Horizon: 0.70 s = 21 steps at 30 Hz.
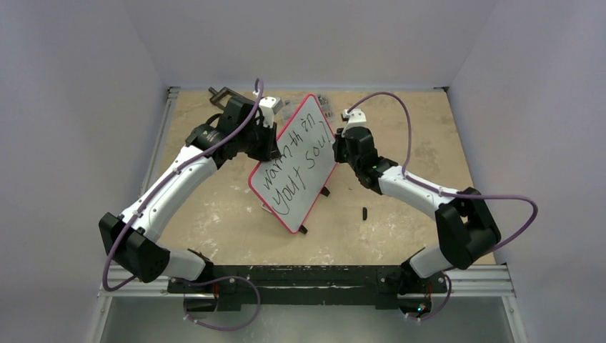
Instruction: Write a sentence on the whiteboard
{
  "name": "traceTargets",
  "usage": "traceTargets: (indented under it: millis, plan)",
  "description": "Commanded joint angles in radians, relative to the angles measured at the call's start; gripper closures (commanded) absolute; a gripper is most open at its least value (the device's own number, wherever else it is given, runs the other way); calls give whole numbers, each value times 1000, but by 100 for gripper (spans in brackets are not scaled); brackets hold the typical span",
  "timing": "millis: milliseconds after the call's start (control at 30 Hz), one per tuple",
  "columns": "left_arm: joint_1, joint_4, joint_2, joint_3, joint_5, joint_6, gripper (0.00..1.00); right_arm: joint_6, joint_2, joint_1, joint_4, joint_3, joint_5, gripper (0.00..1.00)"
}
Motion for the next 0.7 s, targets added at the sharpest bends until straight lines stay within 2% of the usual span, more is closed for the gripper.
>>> traceTargets:
  millis: [0,267,667]
  plan:
    - [1,-122,36,-25,-215,172,100,-15,41,8,17,65,8,100]
    - [2,-122,37,-26,-215,172,100,-30,45,6,9,102,7,100]
    - [1,-122,38,-25,-215,172,100,-17,-52,7,8,44,3,100]
